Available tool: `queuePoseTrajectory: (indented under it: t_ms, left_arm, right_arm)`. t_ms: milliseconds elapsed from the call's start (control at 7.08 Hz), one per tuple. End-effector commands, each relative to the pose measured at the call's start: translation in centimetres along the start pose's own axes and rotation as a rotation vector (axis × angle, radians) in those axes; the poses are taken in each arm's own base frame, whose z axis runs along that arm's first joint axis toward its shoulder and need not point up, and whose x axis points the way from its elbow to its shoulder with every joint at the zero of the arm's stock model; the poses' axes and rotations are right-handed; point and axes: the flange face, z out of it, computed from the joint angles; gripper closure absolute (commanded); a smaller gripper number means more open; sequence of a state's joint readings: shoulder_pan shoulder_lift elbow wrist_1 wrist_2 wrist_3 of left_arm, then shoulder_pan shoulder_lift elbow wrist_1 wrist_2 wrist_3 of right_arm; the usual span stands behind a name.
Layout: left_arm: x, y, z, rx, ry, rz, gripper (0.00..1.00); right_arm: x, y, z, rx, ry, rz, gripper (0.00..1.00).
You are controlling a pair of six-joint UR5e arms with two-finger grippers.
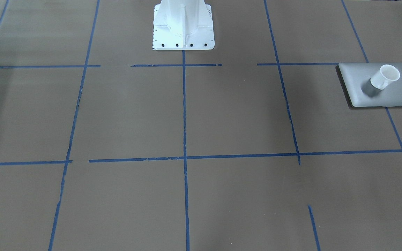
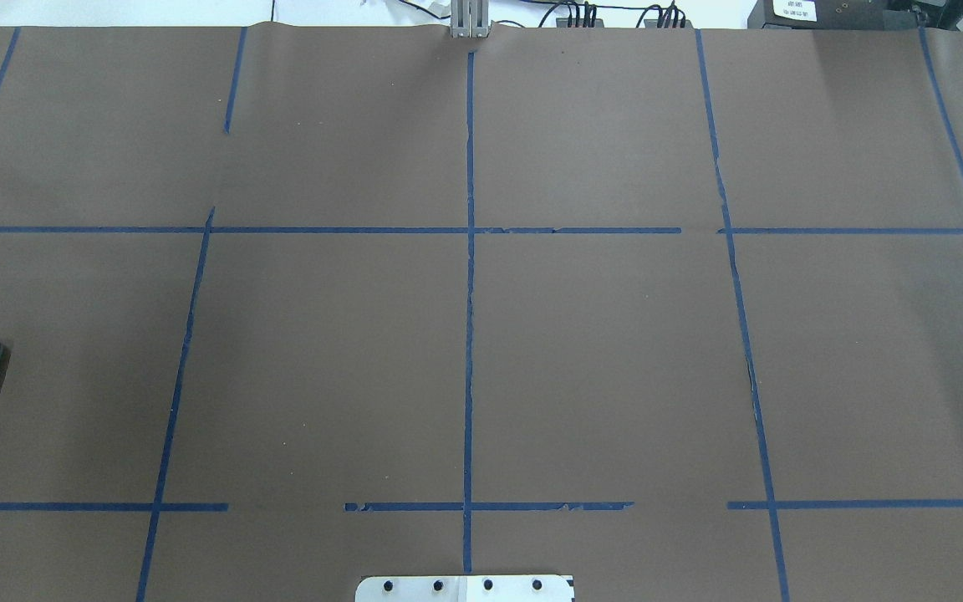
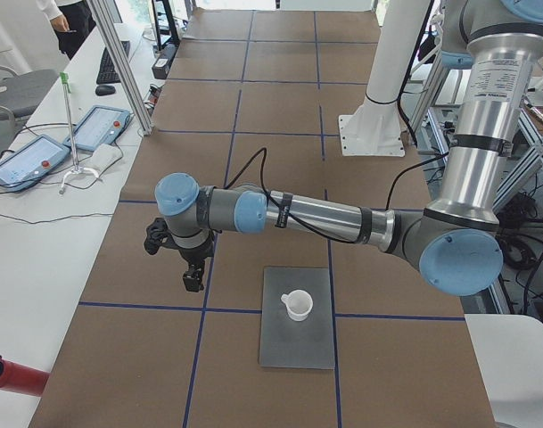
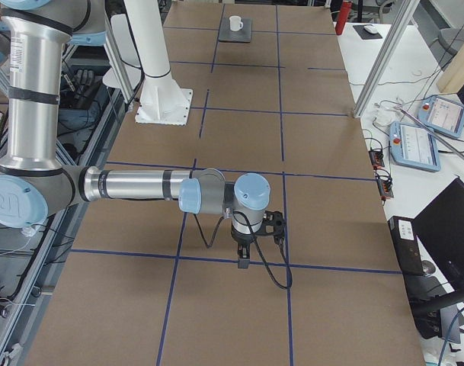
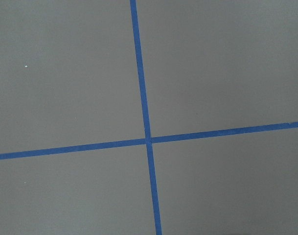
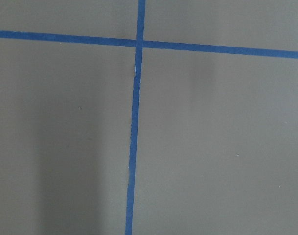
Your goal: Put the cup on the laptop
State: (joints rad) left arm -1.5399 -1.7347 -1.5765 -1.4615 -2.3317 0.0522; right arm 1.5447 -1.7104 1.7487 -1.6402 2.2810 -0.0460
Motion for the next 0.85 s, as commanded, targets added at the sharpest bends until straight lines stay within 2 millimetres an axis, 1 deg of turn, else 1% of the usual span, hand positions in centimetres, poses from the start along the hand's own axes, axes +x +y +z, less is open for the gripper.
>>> queuePoseTrajectory:
  t_ms: [0,282,565,706]
  left_arm:
    - [0.01,0.06,-0.02,0.000,0.000,0.000,0.00]
    - [0.03,0.04,0.08,-0.001,0.000,0.001,0.00]
    - [0.20,-0.02,-0.23,0.003,0.000,0.003,0.00]
    - [-0.12,0.34,-0.11,-0.004,0.000,-0.006,0.00]
  right_arm:
    - [0.00,0.00,0.00,0.000,0.000,0.000,0.00]
    - [0.00,0.00,0.00,0.000,0.000,0.000,0.00]
    - [0.01,0.00,0.00,0.000,0.002,0.000,0.00]
    - [0.00,0.00,0.00,0.000,0.000,0.000,0.00]
